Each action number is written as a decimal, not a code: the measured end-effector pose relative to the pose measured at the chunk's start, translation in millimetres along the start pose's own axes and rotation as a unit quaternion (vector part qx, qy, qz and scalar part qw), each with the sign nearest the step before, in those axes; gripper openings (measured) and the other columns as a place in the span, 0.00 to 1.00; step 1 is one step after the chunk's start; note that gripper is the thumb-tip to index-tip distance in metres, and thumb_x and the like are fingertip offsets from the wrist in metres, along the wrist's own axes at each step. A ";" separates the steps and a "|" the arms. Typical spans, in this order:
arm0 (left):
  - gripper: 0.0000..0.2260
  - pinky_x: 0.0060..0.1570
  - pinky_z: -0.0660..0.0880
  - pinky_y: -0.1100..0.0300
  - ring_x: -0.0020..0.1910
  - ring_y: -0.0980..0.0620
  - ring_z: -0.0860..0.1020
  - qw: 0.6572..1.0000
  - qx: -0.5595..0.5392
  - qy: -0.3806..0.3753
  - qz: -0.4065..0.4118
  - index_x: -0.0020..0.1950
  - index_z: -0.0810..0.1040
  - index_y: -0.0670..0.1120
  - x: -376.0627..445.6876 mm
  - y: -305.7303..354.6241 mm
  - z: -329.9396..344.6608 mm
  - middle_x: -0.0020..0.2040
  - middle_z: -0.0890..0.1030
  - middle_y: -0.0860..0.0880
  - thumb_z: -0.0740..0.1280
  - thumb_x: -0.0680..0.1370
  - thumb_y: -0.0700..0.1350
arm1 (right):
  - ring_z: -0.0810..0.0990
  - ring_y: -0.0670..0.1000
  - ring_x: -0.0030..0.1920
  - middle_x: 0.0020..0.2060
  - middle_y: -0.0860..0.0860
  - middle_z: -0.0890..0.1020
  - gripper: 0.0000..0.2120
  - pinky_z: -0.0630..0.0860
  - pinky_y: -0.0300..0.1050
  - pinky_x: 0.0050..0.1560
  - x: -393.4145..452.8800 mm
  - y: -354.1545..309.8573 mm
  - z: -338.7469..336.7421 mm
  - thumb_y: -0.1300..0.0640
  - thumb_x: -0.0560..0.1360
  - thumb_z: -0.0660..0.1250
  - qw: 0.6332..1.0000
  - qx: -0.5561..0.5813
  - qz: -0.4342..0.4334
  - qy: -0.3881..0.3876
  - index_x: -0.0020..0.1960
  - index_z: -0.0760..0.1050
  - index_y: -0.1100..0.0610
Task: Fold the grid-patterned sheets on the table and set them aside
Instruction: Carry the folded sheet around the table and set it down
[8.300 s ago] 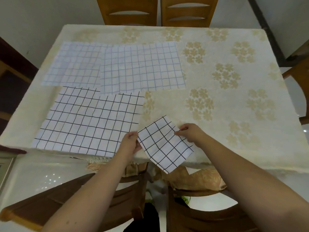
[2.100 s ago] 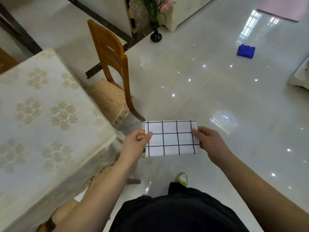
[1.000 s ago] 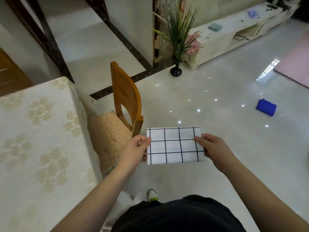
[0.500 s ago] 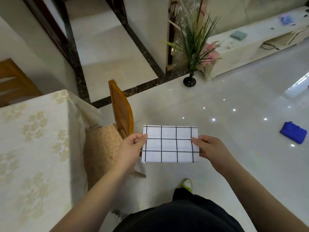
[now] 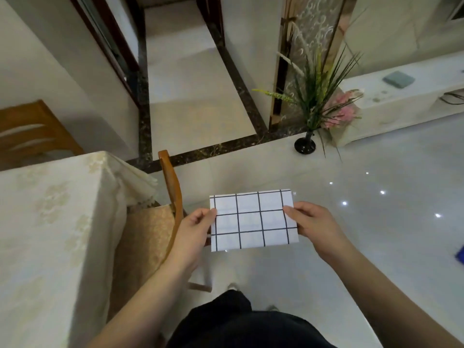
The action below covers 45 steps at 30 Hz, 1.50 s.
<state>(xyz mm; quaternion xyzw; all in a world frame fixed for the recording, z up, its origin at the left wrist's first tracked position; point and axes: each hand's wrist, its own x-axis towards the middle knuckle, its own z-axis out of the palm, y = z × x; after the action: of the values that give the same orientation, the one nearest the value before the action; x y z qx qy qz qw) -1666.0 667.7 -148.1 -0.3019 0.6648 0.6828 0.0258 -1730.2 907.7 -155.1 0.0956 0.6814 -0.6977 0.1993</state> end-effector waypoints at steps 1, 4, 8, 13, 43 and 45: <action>0.09 0.44 0.78 0.53 0.43 0.46 0.83 1.000 -0.001 0.005 0.004 0.45 0.82 0.43 6.8 2.8 1.7 0.43 0.85 0.44 0.65 0.80 0.45 | 0.82 0.50 0.40 0.40 0.57 0.84 0.06 0.81 0.44 0.43 9.3 -2.6 1.8 0.60 0.77 0.68 1.000 0.004 0.002 -0.005 0.45 0.82 0.62; 0.10 0.46 0.78 0.54 0.41 0.50 0.83 1.000 -0.008 0.028 0.008 0.41 0.81 0.46 33.8 8.9 2.1 0.40 0.85 0.49 0.65 0.80 0.46 | 0.82 0.51 0.42 0.42 0.58 0.84 0.06 0.80 0.43 0.42 41.4 -8.9 8.3 0.60 0.77 0.68 1.000 0.006 0.016 -0.022 0.47 0.82 0.62; 0.09 0.50 0.79 0.50 0.45 0.45 0.84 0.999 -0.033 0.023 0.011 0.46 0.82 0.44 76.3 23.8 -0.2 0.44 0.85 0.44 0.65 0.80 0.47 | 0.83 0.52 0.42 0.41 0.56 0.84 0.05 0.81 0.44 0.43 90.7 -24.1 21.4 0.61 0.77 0.68 0.999 -0.004 0.025 -0.042 0.47 0.82 0.62; 0.11 0.39 0.76 0.59 0.35 0.51 0.79 1.000 -0.018 -0.003 0.021 0.45 0.78 0.38 133.0 43.8 -5.7 0.35 0.80 0.46 0.65 0.80 0.45 | 0.84 0.52 0.42 0.43 0.58 0.86 0.05 0.81 0.42 0.41 151.9 -54.1 38.8 0.63 0.77 0.67 0.998 -0.030 0.030 -0.036 0.49 0.82 0.62; 0.10 0.38 0.79 0.49 0.36 0.48 0.82 0.965 -0.096 0.230 -0.078 0.39 0.81 0.50 354.9 153.1 -28.3 0.37 0.83 0.46 0.66 0.79 0.48 | 0.81 0.50 0.42 0.41 0.53 0.85 0.05 0.74 0.43 0.42 491.9 -185.7 189.4 0.53 0.75 0.71 0.936 -0.236 -0.014 -0.259 0.44 0.83 0.53; 0.08 0.38 0.80 0.52 0.35 0.50 0.82 0.958 -0.118 0.251 -0.075 0.44 0.80 0.45 368.1 163.1 -24.2 0.37 0.82 0.46 0.65 0.80 0.46 | 0.81 0.49 0.41 0.41 0.52 0.85 0.05 0.72 0.40 0.38 511.1 -196.1 198.6 0.52 0.75 0.70 0.926 -0.246 -0.011 -0.285 0.46 0.83 0.54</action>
<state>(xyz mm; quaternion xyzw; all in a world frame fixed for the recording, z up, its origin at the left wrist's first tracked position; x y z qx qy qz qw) -2028.6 491.9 -165.4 -0.5133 0.5399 0.6549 -0.1268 -2243.9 634.0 -172.6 -0.1670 0.7471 -0.5078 0.3951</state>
